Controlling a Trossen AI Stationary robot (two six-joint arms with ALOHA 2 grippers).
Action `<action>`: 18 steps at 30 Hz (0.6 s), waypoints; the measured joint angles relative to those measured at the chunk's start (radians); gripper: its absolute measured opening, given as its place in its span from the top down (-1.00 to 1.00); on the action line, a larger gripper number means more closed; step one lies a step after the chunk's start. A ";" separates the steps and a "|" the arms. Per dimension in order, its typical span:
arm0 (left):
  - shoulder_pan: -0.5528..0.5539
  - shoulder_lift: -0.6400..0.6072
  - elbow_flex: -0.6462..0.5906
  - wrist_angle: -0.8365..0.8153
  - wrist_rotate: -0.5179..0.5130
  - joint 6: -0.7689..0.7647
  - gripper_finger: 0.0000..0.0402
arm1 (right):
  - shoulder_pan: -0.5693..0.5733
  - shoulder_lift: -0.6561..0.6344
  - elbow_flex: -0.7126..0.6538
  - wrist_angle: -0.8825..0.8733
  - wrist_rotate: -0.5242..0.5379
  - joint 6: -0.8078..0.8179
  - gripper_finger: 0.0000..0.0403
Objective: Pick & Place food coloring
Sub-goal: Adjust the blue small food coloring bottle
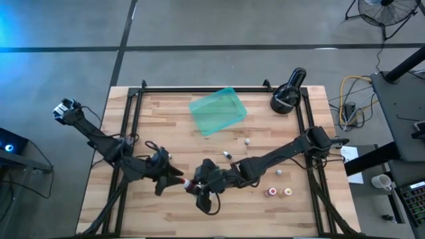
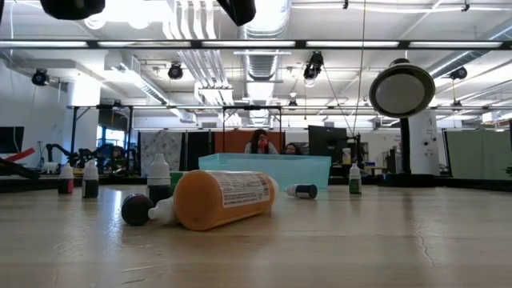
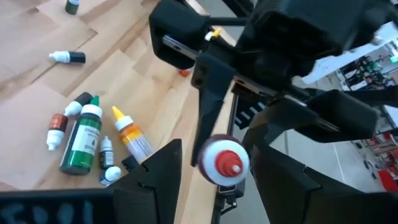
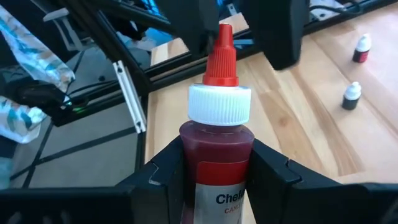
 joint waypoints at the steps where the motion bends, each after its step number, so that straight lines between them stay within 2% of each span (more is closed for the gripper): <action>1: 0.004 0.011 0.003 0.002 0.010 -0.001 0.15 | 0.000 0.000 0.000 0.000 0.000 0.000 0.39; 9: 0.019 0.086 0.030 0.001 0.024 0.040 0.13 | -0.011 -0.001 0.000 -0.002 0.003 0.000 0.39; 18: 0.020 0.082 0.034 -0.007 0.032 0.080 0.19 | -0.014 -0.001 0.000 -0.010 0.003 -0.001 0.39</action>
